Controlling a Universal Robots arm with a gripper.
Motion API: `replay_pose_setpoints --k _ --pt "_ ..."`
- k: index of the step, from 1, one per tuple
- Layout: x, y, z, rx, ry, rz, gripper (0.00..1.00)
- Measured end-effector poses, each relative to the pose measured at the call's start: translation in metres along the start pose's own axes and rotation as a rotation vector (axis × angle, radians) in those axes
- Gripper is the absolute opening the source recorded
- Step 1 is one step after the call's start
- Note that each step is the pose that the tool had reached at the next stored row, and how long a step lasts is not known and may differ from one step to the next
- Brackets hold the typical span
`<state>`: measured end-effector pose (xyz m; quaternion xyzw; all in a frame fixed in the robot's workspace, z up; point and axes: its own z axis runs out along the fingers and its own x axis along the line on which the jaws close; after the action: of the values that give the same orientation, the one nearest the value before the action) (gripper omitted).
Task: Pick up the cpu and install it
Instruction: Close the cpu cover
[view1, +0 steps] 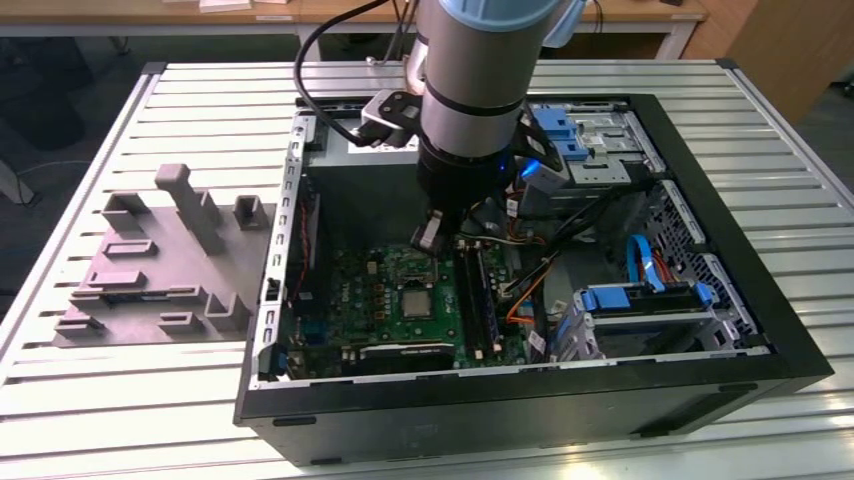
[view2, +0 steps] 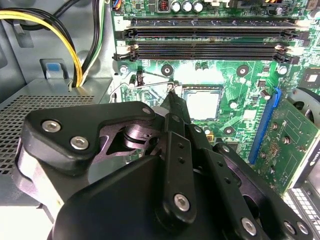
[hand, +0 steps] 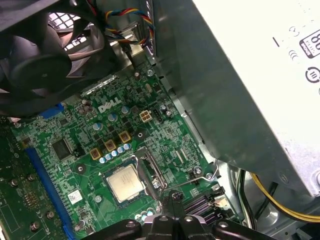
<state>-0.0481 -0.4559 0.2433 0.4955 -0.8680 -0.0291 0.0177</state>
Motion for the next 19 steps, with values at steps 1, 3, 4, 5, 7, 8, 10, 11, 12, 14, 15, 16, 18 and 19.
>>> replay_pose_setpoints --k 1,3,4,5,7,8,10,11,12,14,15,16,18,19 --pt "0.0 0.0 0.0 0.0001 0.0001 0.0 0.11" --pt "0.0 0.0 0.0001 0.0007 0.001 0.0 0.11" --pt "0.0 0.0 0.0001 0.0011 0.0017 0.0 0.11" --pt "0.0 0.0 0.0001 0.0013 0.0023 0.0 0.11" --pt "0.0001 0.0 0.0001 0.0014 0.0025 0.0 0.11" --pt "0.0003 0.0 0.0002 0.0014 0.0024 0.0 0.11" --pt "0.0008 -0.0002 0.0002 0.0014 0.0025 -0.001 0.11" --pt "0.0011 -0.0005 0.0003 0.0014 0.0025 -0.001 0.11" --pt "0.0016 -0.0006 0.0003 0.0015 0.0025 -0.001 0.11" --pt "0.0022 -0.0009 0.0004 0.0015 0.0026 -0.002 0.11" --pt "0.0024 -0.001 0.0005 0.0014 0.0025 -0.002 0.11" --pt "0.0026 -0.0011 0.0004 0.0014 0.0026 -0.002 0.11" --pt "0.0033 -0.0012 0.0004 0.0015 0.0027 -0.002 0.11" --pt "0.0039 -0.0013 0.0004 0.0015 0.0027 -0.003 0.11"
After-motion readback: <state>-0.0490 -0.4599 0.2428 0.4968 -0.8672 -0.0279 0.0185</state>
